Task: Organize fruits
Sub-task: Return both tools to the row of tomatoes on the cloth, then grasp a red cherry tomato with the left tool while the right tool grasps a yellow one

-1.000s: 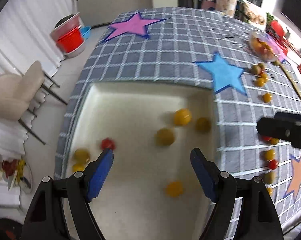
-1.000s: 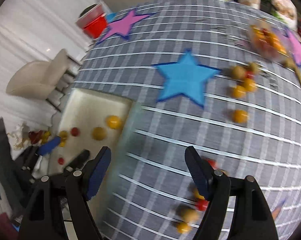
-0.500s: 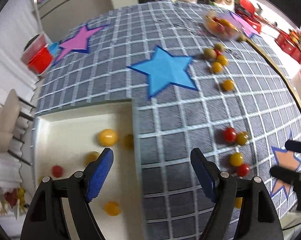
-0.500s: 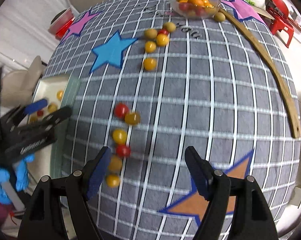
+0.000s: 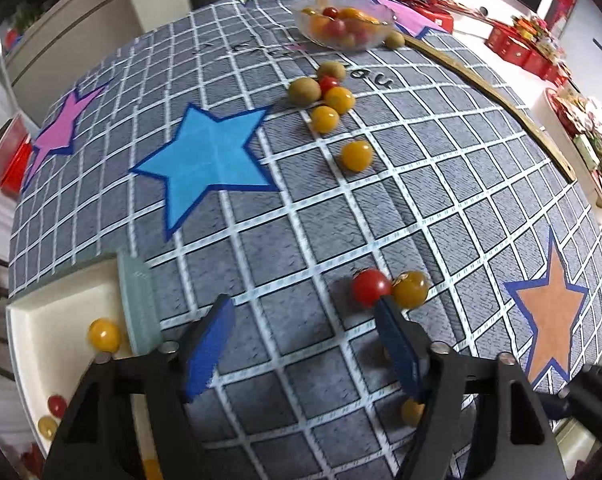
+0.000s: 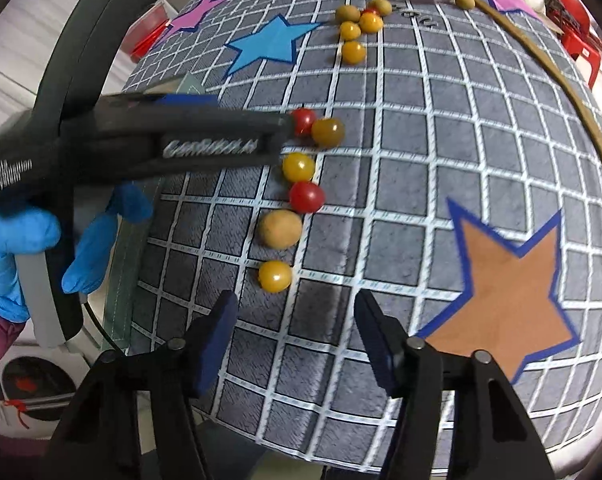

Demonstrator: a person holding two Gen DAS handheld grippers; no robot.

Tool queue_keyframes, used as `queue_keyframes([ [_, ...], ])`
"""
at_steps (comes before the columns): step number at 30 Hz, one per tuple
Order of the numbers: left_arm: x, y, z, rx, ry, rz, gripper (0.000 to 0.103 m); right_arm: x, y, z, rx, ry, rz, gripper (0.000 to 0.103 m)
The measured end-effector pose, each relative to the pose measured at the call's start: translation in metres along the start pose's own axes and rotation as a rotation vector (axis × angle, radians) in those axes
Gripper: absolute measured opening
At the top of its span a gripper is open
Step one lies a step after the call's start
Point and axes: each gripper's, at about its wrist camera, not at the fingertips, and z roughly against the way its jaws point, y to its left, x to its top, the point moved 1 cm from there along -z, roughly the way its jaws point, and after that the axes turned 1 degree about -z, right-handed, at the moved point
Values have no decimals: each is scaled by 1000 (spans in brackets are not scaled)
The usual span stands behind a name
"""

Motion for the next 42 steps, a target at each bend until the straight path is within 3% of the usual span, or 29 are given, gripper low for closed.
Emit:
queue_keyframes([
  [10,9,-11,-6,-42,-14,-28,73,4,15,-18,-52,-68,4,53],
  [12,10,-12,-7,-51,-8,-27,73,6,17,-20,-55,-84,-7,47],
  [16,9,-16,-12,-50,7,-50,68,16,18,-26,-36,-82,-42,19],
  [17,8,-18,-15,-52,20,-56,60,19,17,-25,-30,-79,-50,19],
  [20,8,-25,-15,-42,13,-82,60,20,7,-20,-20,-72,-79,19],
  [22,9,-29,-15,-44,5,-92,50,18,-3,-16,-14,-65,-104,19],
  [24,10,-32,-14,-47,4,-92,30,14,-15,-12,-6,-59,-135,19],
  [26,11,-32,-13,-57,10,-80,23,13,-26,-7,1,-61,-170,20],
  [33,2,-9,-3,-134,34,73,23,14,-51,6,15,-69,-234,20],
  [42,-18,9,29,-129,7,149,23,19,-50,18,41,-67,-223,20],
])
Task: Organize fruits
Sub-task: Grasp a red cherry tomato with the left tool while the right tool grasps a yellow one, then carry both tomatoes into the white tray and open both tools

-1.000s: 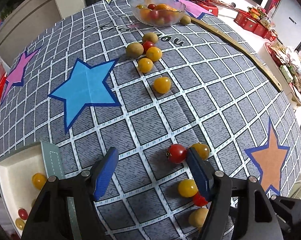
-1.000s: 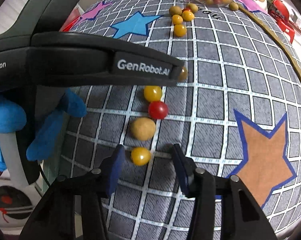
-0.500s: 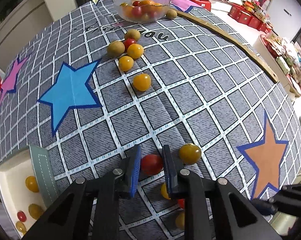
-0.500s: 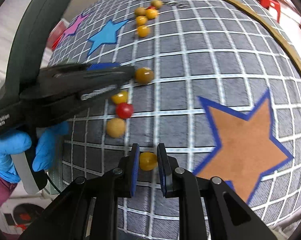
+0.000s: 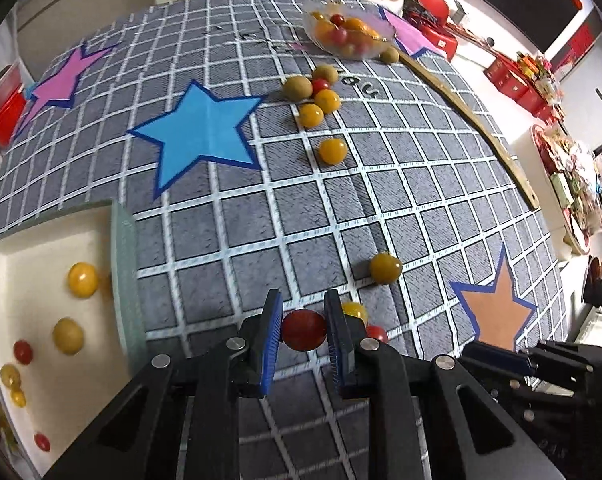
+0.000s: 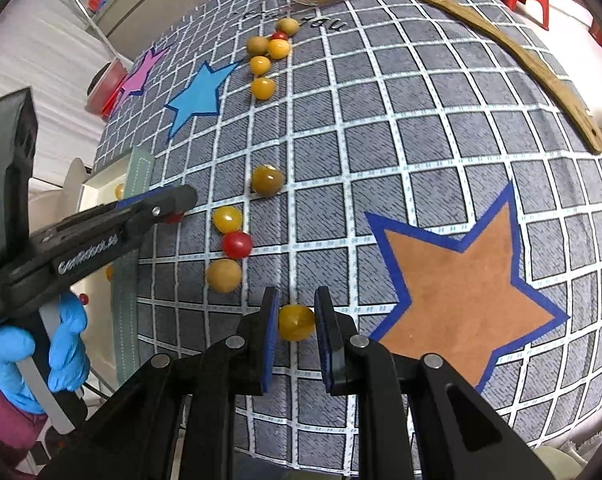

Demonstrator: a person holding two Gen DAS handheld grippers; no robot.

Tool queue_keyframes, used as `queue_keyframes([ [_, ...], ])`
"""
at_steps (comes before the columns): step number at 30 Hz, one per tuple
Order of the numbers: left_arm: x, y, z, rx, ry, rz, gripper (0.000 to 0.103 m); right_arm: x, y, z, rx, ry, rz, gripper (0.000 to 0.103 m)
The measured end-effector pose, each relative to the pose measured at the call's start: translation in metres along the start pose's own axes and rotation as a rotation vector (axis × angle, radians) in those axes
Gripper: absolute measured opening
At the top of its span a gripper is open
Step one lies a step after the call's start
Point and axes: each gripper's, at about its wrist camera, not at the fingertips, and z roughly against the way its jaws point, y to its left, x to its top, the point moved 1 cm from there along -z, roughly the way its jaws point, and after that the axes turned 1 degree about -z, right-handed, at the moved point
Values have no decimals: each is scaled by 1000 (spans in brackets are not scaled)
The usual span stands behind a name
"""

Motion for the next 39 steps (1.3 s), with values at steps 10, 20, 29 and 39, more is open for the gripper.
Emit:
queue_keyframes([
  [10,-24,32,35,38,-48,96,23,12,36,0,11,14,90,20],
  [20,-63,89,64,95,-84,239,23,19,105,-9,47,44,242,20],
  [29,-111,145,80,195,-92,386,23,22,179,-37,105,103,384,20],
  [39,-145,179,68,290,-67,482,23,23,242,-87,126,180,490,20],
])
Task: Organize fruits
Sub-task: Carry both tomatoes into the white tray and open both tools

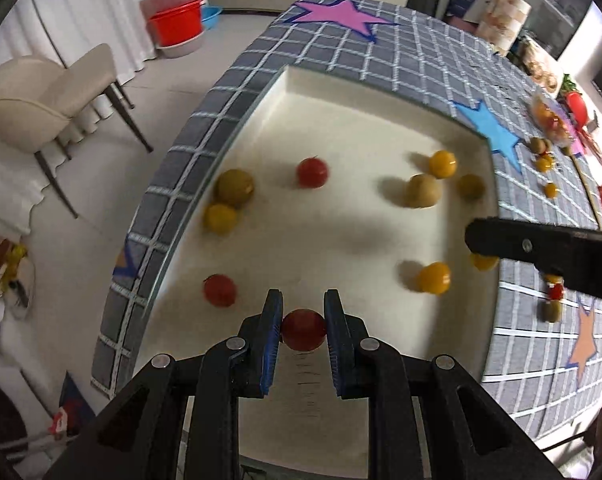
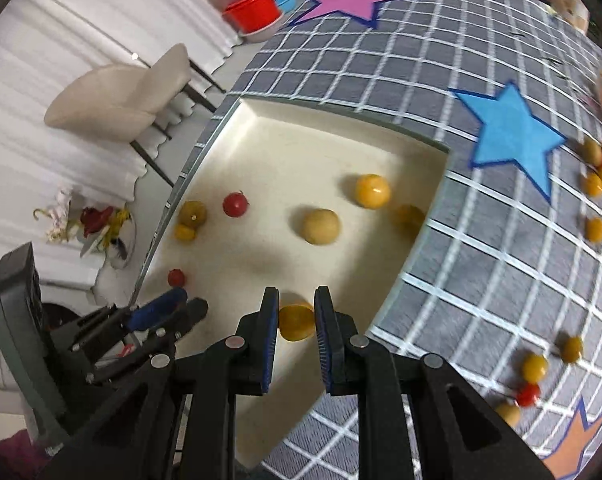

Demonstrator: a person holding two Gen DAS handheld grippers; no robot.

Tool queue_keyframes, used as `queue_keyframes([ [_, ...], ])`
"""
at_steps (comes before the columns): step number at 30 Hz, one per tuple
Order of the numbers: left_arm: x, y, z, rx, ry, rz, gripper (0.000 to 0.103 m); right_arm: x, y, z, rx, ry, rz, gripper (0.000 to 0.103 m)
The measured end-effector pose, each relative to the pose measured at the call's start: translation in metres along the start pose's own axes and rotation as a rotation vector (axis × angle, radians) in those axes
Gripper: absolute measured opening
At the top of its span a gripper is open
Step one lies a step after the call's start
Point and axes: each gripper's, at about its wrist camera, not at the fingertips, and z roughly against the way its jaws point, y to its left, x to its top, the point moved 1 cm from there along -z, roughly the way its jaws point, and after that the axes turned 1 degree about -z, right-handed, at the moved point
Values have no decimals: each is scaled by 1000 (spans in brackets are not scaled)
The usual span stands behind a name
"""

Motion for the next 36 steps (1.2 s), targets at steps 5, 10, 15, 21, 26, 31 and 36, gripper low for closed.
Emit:
queue_keyframes([
  [5,-4,4,-9,16,10,22,23,9,9,-22,-13,31,23,20],
  [10,-7,6,-12,21,19,25,23,15,11,-34,-31,39,37,20],
  [15,-6,4,-14,27,28,19,23,17,10,-47,-44,58,34,20],
  [21,-7,1,-17,40,39,11,23,13,9,-52,-55,63,39,20],
  [26,-8,-1,-16,53,41,-10,23,16,9,-54,-47,69,33,20],
  [31,-7,-2,-16,60,46,-19,23,16,7,-53,-36,73,23,22],
  [36,-6,-5,-16,71,52,-32,63,16,10,-52,-10,72,20,39],
])
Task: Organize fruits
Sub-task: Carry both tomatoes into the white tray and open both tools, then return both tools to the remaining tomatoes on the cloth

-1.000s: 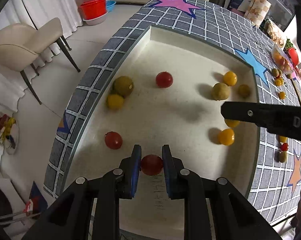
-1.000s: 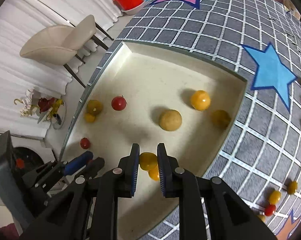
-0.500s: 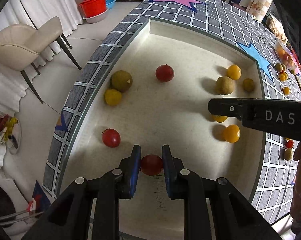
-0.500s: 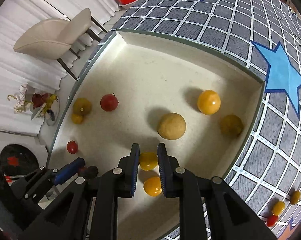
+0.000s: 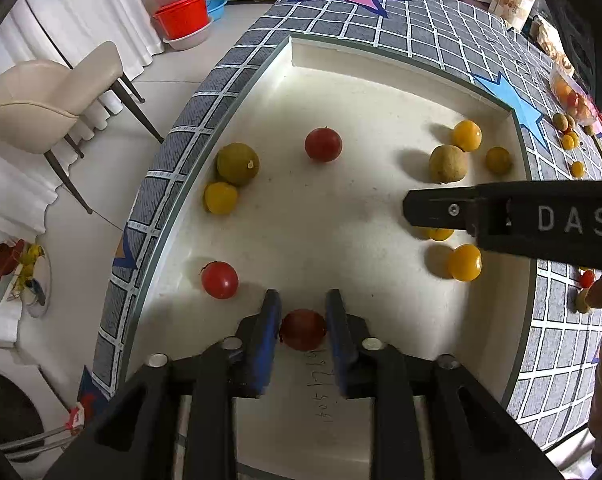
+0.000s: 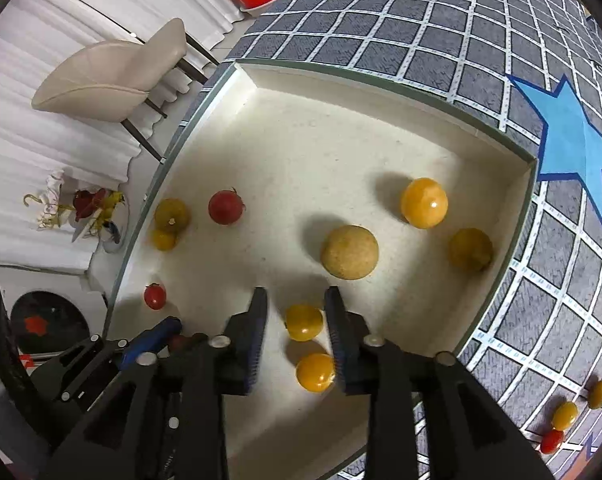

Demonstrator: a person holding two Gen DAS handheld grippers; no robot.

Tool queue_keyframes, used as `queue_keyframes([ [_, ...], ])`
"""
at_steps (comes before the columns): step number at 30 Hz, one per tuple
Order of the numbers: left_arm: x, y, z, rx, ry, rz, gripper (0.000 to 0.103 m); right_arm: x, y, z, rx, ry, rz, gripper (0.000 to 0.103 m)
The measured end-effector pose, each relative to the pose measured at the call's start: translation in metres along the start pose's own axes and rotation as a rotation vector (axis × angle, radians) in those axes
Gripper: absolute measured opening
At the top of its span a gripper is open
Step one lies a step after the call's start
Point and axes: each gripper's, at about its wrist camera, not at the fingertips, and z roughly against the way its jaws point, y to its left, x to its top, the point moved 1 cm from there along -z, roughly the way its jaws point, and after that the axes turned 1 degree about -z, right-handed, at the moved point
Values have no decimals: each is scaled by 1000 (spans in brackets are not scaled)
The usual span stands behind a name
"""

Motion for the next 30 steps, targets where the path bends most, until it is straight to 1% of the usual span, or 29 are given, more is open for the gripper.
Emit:
queue_keyframes([
  [1,0,0,2,2,-8,5,75,-1,2,1,1,-2,3,48],
  [2,-1,0,6,13,-34,9,78,-1,4,1,-5,-6,9,60],
  [4,-1,0,8,13,-37,-5,78,-1,5,2,-11,-15,9,68],
  [6,-2,0,8,19,-29,-9,78,0,3,6,12,-29,-12,72],
  [7,-3,0,8,21,-25,-14,78,1,1,9,19,-38,-19,78],
  [8,-3,-1,8,22,-22,-19,78,2,0,13,26,-52,-25,80],
  [12,-3,-4,13,19,-17,-36,78,3,-5,36,40,-108,-48,81],
  [17,6,-27,26,7,-50,-104,78,-8,-27,67,6,-167,-104,81],
  [23,27,-65,42,-30,-89,-184,78,-35,-74,99,-80,-198,-180,81],
  [26,39,-88,48,-51,-109,-228,78,-56,-106,121,-152,-220,-224,81],
  [30,54,-123,51,-77,-126,-299,78,-82,-146,137,-246,-235,-281,81],
])
